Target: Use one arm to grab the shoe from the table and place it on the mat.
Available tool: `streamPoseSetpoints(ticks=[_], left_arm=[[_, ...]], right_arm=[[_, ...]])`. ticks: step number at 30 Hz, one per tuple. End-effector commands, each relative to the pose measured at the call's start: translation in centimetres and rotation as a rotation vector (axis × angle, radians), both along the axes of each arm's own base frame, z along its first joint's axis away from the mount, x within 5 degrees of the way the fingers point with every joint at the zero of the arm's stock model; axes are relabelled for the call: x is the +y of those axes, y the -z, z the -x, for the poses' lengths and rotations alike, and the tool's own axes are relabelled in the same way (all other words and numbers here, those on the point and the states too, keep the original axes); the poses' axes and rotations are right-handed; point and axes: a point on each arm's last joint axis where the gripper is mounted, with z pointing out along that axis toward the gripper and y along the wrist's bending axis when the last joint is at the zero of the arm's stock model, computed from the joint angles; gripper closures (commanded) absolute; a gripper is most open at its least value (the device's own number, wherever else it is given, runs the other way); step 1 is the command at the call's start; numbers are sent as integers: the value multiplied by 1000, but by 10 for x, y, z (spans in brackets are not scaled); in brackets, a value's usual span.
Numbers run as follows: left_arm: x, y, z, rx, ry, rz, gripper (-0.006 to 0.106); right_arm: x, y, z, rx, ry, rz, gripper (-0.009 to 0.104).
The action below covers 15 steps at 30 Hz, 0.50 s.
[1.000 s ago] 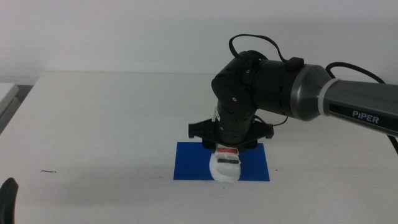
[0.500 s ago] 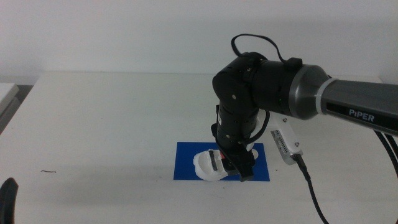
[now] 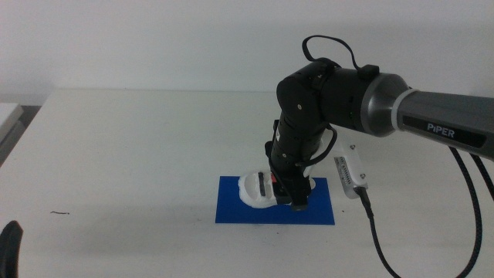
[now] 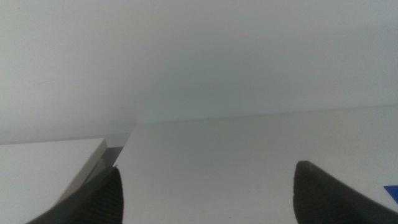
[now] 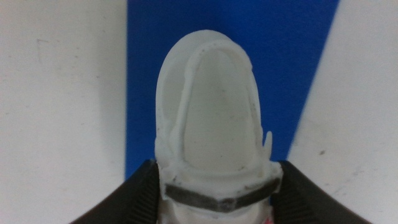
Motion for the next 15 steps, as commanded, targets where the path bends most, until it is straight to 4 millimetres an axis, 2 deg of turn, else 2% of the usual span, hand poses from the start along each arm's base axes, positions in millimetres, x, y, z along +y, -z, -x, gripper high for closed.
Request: streamPoseSetpoints(ticks=[1, 9, 15], left_arm=[[0, -1, 0, -7, 1, 5, 7], [0, -1, 0, -7, 1, 5, 7], [0, -1, 0, -7, 1, 5, 7]], right_arm=[[0, -3, -6, -6, 31, -7, 87], [5, 15, -15, 80, 49, 38, 87], [7, 23, -21, 59, 51, 23, 87]])
